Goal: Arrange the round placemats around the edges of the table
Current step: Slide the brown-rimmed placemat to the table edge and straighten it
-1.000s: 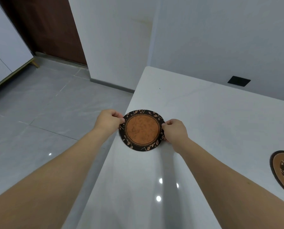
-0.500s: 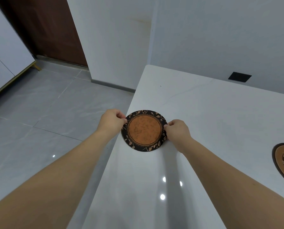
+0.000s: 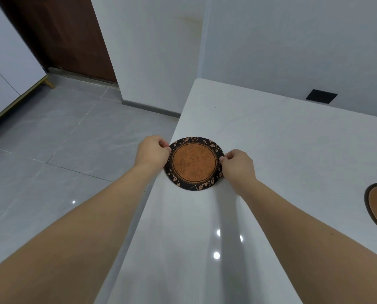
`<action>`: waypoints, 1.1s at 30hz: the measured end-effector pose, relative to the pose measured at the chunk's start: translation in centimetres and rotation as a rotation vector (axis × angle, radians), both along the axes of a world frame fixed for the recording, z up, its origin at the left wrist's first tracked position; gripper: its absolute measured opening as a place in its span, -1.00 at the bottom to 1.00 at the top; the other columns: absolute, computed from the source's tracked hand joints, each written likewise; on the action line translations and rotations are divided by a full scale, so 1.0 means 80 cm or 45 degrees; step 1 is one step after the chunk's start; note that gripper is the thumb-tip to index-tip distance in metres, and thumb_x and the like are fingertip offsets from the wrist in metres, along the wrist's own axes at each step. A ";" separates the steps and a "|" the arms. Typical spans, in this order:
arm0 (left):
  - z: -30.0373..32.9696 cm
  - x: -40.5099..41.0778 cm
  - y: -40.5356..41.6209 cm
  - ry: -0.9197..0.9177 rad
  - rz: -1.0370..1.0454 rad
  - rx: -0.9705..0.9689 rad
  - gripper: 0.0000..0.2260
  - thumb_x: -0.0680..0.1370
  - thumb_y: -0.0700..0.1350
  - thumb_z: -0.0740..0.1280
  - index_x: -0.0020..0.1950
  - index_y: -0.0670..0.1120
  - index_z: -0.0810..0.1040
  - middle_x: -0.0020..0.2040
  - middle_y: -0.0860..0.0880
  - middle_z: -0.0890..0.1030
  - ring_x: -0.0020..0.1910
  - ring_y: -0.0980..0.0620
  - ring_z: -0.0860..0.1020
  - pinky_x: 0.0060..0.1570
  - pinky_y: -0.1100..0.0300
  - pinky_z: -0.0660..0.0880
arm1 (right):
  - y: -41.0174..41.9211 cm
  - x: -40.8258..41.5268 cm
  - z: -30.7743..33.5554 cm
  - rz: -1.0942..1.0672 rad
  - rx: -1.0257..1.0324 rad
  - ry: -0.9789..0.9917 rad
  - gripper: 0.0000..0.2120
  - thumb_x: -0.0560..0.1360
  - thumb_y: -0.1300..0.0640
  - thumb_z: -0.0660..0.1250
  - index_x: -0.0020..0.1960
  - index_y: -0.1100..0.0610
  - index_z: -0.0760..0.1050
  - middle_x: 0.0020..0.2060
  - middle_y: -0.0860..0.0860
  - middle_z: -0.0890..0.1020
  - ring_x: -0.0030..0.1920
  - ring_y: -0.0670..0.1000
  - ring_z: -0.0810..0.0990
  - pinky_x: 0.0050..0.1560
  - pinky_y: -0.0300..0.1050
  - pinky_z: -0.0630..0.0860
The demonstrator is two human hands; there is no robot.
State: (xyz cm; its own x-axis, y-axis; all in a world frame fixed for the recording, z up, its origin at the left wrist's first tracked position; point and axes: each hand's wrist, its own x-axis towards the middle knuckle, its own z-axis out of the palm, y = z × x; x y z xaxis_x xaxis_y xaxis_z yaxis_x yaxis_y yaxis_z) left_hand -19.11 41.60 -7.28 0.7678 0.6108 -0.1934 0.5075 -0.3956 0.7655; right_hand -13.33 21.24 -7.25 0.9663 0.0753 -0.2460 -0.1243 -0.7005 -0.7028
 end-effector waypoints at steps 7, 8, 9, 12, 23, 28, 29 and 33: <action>-0.002 0.003 -0.003 -0.031 0.001 0.062 -0.93 0.48 -0.21 0.37 -0.19 -0.07 0.58 -0.21 -0.04 0.60 -0.21 -0.02 0.56 -0.23 0.20 0.40 | 0.000 0.001 0.000 -0.002 -0.003 -0.010 -0.90 0.52 0.13 0.24 -0.10 0.15 0.48 -0.20 0.02 0.56 -0.17 0.07 0.52 -0.24 -0.15 0.36; -0.003 0.002 -0.004 -0.035 -0.005 0.078 -0.93 0.49 -0.21 0.36 -0.18 -0.07 0.58 -0.20 -0.04 0.60 -0.21 -0.01 0.55 -0.25 0.22 0.39 | 0.000 0.001 -0.001 0.013 -0.014 -0.012 -0.91 0.52 0.13 0.23 -0.10 0.15 0.47 -0.23 -0.01 0.55 -0.18 0.06 0.52 -0.29 -0.15 0.35; -0.004 0.001 -0.005 -0.041 -0.010 0.091 -0.93 0.49 -0.21 0.35 -0.17 -0.07 0.57 -0.21 -0.03 0.60 -0.22 0.00 0.55 -0.29 0.23 0.38 | 0.001 0.001 0.000 0.031 -0.031 -0.017 -0.91 0.52 0.14 0.23 -0.11 0.15 0.46 -0.27 -0.04 0.52 -0.19 0.05 0.50 -0.34 -0.15 0.35; -0.006 0.000 -0.009 -0.058 0.005 0.110 -0.95 0.51 -0.21 0.33 -0.14 -0.10 0.57 -0.23 -0.02 0.58 -0.26 0.04 0.52 -0.39 0.28 0.34 | 0.001 0.003 0.003 0.052 -0.055 -0.024 -0.87 0.49 0.18 0.24 -0.07 0.25 0.45 -0.31 -0.06 0.47 -0.26 0.04 0.45 -0.28 -0.14 0.44; -0.016 -0.014 -0.006 -0.060 -0.003 0.180 -0.84 0.55 -0.11 0.33 -0.20 -0.14 0.54 -0.31 0.03 0.53 -0.34 0.13 0.46 -0.40 0.27 0.32 | -0.005 -0.009 0.009 0.173 -0.175 -0.051 -0.83 0.51 0.14 0.22 0.06 0.20 0.39 -0.14 0.04 0.49 -0.13 0.12 0.51 -0.22 -0.10 0.38; -0.015 -0.017 -0.006 -0.065 0.004 0.151 -0.90 0.52 -0.18 0.35 -0.19 -0.10 0.59 -0.30 0.07 0.56 -0.33 0.18 0.48 -0.38 0.35 0.32 | -0.005 -0.011 0.013 0.143 -0.162 -0.012 -0.80 0.50 0.14 0.25 0.06 0.24 0.43 -0.13 0.11 0.55 -0.16 0.11 0.51 -0.19 -0.06 0.46; -0.016 -0.019 -0.008 -0.078 0.022 0.134 -0.90 0.51 -0.19 0.35 -0.20 -0.09 0.59 -0.31 0.09 0.55 -0.34 0.19 0.48 -0.39 0.35 0.32 | -0.005 -0.011 0.014 0.134 -0.144 -0.019 -0.79 0.50 0.17 0.26 0.05 0.29 0.44 -0.11 0.13 0.58 -0.15 0.15 0.54 -0.17 0.00 0.49; -0.014 -0.019 -0.012 -0.100 0.067 0.098 -0.87 0.50 -0.21 0.35 -0.24 -0.06 0.57 -0.34 0.16 0.52 -0.35 0.24 0.47 -0.40 0.36 0.29 | -0.006 -0.009 0.013 0.155 -0.118 -0.006 -0.90 0.48 0.21 0.25 -0.03 0.23 0.43 -0.23 0.03 0.52 -0.24 -0.08 0.49 -0.33 -0.12 0.46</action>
State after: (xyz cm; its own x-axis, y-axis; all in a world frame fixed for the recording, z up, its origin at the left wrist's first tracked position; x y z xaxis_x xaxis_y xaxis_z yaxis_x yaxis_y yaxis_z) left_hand -20.65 40.66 -8.44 0.7455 0.6612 -0.0847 0.4685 -0.4293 0.7722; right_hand -14.04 20.74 -6.19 0.9526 0.1692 -0.2530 -0.0314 -0.7720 -0.6349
